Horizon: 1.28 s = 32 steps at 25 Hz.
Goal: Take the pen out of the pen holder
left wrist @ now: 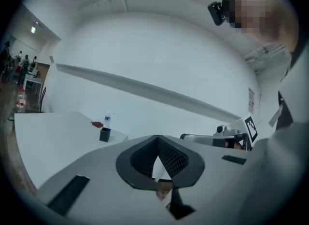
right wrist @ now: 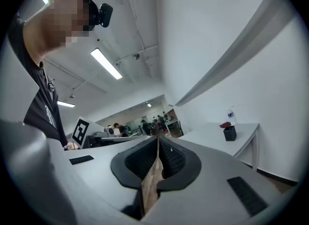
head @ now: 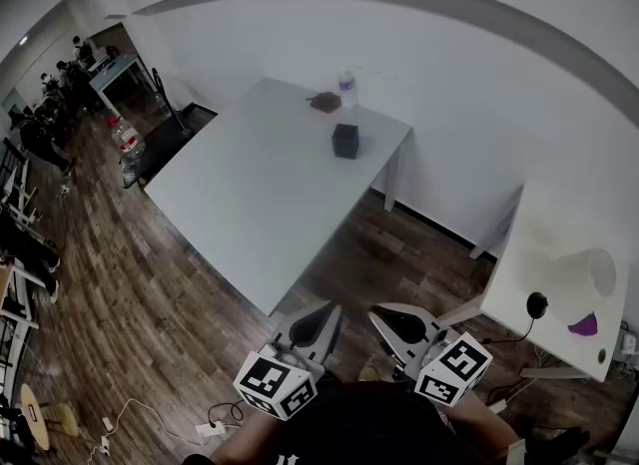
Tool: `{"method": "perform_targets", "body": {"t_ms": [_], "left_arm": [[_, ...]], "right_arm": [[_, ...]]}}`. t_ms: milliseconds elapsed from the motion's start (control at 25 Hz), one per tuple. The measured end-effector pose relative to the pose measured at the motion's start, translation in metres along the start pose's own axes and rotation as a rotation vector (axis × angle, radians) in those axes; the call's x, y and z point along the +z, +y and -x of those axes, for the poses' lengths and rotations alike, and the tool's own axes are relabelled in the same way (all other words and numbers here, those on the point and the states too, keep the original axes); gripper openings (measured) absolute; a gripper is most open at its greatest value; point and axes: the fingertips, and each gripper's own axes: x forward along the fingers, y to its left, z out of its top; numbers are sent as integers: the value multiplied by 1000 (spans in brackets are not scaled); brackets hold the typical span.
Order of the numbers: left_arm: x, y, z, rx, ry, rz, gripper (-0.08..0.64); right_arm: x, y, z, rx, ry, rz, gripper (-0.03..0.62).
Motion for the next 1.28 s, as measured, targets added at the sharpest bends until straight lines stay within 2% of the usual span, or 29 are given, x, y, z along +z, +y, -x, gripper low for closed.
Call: {"method": "perform_targets", "body": {"t_ms": [280, 480, 680, 920, 1280], "left_arm": [[8, 0, -25, -21, 5, 0, 6], [6, 21, -50, -36, 14, 1, 6], [16, 63, -82, -45, 6, 22, 6], [48, 129, -124, -21, -18, 6, 6], [68, 195, -191, -44, 12, 31, 6]], "right_arm": [[6, -22, 2, -24, -6, -19, 17], [4, -51, -14, -56, 4, -31, 17], [11, -84, -53, -69, 28, -21, 17], [36, -129, -127, -54, 50, -16, 17], [50, -198, -198, -70, 91, -37, 17]]}}
